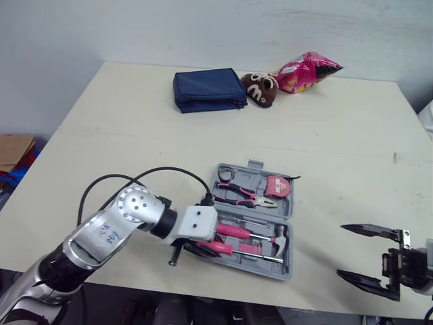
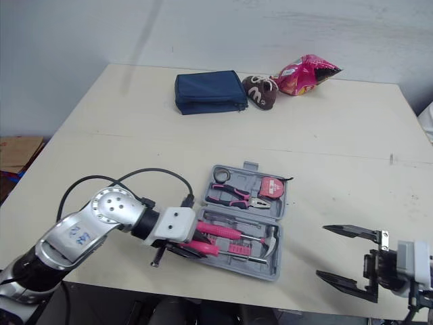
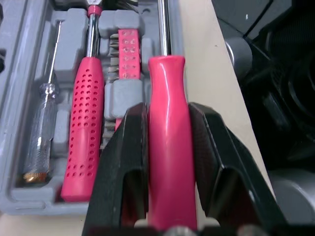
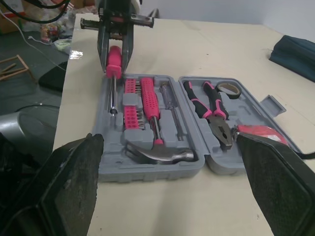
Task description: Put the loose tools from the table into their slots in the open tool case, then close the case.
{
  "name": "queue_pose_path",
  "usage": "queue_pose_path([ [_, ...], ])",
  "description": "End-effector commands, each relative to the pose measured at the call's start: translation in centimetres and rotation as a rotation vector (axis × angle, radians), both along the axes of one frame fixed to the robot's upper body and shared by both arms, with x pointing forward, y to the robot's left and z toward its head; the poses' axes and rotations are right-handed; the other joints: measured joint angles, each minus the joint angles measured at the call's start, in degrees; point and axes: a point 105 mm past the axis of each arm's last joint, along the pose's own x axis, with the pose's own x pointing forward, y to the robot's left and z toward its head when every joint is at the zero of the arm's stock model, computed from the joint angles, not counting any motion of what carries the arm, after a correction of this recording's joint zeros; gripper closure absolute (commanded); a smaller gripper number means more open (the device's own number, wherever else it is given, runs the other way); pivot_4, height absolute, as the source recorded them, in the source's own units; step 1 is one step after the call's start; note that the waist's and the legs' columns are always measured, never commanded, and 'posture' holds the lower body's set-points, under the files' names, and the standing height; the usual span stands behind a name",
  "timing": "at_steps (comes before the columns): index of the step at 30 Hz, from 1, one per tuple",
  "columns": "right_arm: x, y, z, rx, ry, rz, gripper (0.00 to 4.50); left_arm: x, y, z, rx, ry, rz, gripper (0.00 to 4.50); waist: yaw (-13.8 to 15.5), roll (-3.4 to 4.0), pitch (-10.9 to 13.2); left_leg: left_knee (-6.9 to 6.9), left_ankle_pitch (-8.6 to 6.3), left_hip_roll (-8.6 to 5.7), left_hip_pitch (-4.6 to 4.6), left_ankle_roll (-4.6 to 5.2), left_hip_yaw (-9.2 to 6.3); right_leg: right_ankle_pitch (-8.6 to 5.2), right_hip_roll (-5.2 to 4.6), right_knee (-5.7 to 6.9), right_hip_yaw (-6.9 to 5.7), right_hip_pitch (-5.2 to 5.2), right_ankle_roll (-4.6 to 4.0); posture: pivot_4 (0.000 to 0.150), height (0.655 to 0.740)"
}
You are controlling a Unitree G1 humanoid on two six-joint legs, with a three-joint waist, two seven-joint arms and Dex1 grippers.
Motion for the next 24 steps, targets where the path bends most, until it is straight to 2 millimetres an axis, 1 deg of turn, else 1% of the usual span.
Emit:
queue_pose_path([
  [1,-1.5,-0.7,0.0,-0.010,-0.026,0.011,0.00,-0.4,-0.9,-0.4,0.025,-0.008,0.000,3.95,0.1,0.00,0.0,0.00,0.00,0.00,0.03,0.00,-0.03,0.00,0.00,0.00,-0.01,0.04,0.00,0.150,0.7400],
  [6,-2.6,-0.9,-0.9,-0.011,-0.014,-0.008,0.00,0.0,-1.1,-1.0,0.057,-0.022,0.014,3.95,0.1,0.00,0.0,0.00,0.02,-0.03,0.03,0.06,-0.10,0.00,-0.01,0.00,-0.01,0.08,0.00,0.150,0.7400],
  [10,-3.2,-1.0,-1.6,-0.011,-0.008,-0.017,0.00,0.5,-1.7,-1.1,0.052,-0.033,0.041,3.95,0.1,0.00,0.0,0.00,-0.01,-0.04,0.03,0.15,-0.13,0.00,-0.03,0.00,-0.01,0.11,-0.01,0.150,0.7400],
  [15,-4.0,-1.4,-2.7,-0.015,0.003,-0.032,0.00,0.8,-2.0,-1.4,0.057,-0.030,0.059,3.95,0.1,0.00,0.0,0.00,0.00,-0.06,0.04,0.18,-0.15,0.00,-0.05,0.00,-0.02,0.12,-0.01,0.150,0.7400],
  [19,-4.3,-1.8,-3.4,-0.020,0.005,-0.047,0.00,0.2,-1.9,-1.7,0.067,-0.019,0.036,3.95,0.2,0.01,0.0,0.00,0.00,-0.08,0.05,0.21,-0.17,0.00,-0.09,0.00,-0.03,0.14,-0.01,0.150,0.7400],
  [22,-4.4,-2.0,-3.8,-0.022,0.007,-0.052,0.00,0.3,-2.1,-1.7,0.063,-0.023,0.035,3.95,0.2,0.01,0.0,0.01,0.00,-0.08,0.07,0.23,-0.18,0.00,-0.09,0.00,-0.04,0.19,-0.02,0.150,0.7400],
  [24,-4.4,-2.2,-4.3,-0.023,0.009,-0.061,0.00,0.2,-2.7,-1.2,0.017,-0.050,-0.003,2.91,0.3,0.01,0.0,0.01,0.00,-0.08,0.08,0.26,-0.20,-0.01,-0.10,0.00,-0.05,0.20,-0.03,0.150,0.7400],
])
